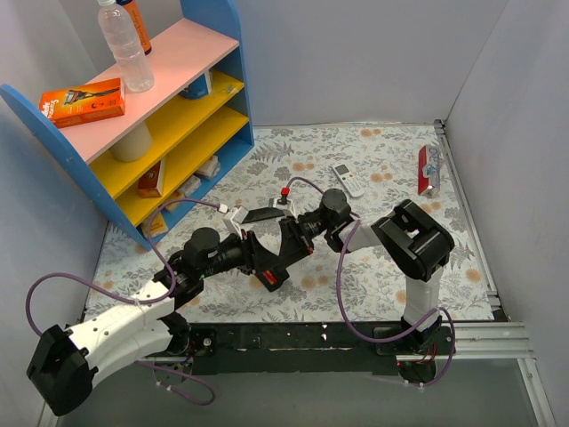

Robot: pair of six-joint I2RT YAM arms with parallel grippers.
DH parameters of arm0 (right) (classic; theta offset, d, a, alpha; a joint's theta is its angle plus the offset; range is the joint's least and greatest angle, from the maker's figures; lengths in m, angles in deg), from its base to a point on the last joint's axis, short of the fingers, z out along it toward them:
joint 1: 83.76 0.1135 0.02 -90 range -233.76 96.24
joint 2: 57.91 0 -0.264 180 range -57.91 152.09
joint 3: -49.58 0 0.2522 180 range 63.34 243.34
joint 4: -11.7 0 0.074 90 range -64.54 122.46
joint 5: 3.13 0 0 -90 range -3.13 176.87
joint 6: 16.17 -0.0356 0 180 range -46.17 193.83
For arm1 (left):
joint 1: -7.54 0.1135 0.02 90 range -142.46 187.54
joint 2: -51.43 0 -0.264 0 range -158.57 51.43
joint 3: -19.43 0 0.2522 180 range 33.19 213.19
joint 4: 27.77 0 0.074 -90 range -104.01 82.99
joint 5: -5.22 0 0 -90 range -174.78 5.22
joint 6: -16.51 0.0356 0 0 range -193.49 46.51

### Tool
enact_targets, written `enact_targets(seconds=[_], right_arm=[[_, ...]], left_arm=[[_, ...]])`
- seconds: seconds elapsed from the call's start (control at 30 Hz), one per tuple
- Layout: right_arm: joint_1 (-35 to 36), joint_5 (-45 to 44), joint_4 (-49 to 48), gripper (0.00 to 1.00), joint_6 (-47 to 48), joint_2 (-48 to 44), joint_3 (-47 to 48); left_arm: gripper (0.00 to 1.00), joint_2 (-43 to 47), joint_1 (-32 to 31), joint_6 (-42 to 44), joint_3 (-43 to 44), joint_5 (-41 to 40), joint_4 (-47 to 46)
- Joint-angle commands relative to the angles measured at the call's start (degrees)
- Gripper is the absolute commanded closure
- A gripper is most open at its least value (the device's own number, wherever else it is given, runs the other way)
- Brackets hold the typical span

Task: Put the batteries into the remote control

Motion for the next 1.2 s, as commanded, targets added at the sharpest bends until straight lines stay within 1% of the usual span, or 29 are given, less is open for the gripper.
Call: enact_targets(seconds=[0.0,0.17,0.23,0.3,0.37,0.43,0.57,0.73,0.77,0.83,1.0,1.1,1.17], right_arm=[[-0.67,0.62,-33.02,0.99,-0.12,-2.59,-0.24],[-0.76,0.54,-33.02,0.99,-0.12,-2.59,-0.24],[-0.85,0.54,-33.02,0.99,-0.03,-2.68,-0.33],[-0.85,0.45,-33.02,0.99,-0.03,-2.68,-0.33],[-0.85,0.45,-33.02,0.99,-0.03,-2.77,-0.33],[-0.76,0.45,-33.02,0.99,-0.12,-2.86,-0.33],[-1.11,0.19,-33.02,0.99,-0.38,-3.03,-0.24],[-2.08,-1.57,-32.93,0.99,-0.82,-4.00,-0.06],[-2.16,-1.75,-32.93,0.99,-1.08,-4.09,0.11],[-2.17,-1.84,-33.02,0.99,-1.52,-4.09,0.37],[-2.17,-1.92,-33.02,0.99,-1.53,-4.26,0.46],[-2.34,-1.92,-32.93,0.99,-1.52,-4.79,0.20],[-2.60,-2.01,-32.93,0.99,-1.52,-5.05,-0.15]], left_arm=[[0.69,2.20,0.32,-0.02,0.53,1.44,1.30],[0.74,3.34,0.23,-0.46,0.09,1.53,1.74],[0.79,3.52,0.32,-0.46,0.09,1.53,1.83],[0.83,3.69,0.32,-0.46,0.00,1.61,1.57],[0.94,3.43,0.32,-0.54,-0.08,2.05,0.95],[1.00,3.17,0.32,-0.54,0.18,2.40,0.69],[1.00,3.51,0.32,-0.02,0.79,2.32,1.03],[1.00,7.37,0.32,3.05,2.55,-3.29,5.25],[1.00,7.91,0.32,3.49,3.07,-3.92,6.99],[1.00,9.14,0.32,4.46,3.60,-4.80,7.45],[1.00,8.18,0.32,4.47,3.52,-4.53,6.40],[1.00,8.09,0.32,3.59,3.52,-8.57,7.89],[1.00,8.18,0.23,3.59,3.61,-9.28,7.98]])
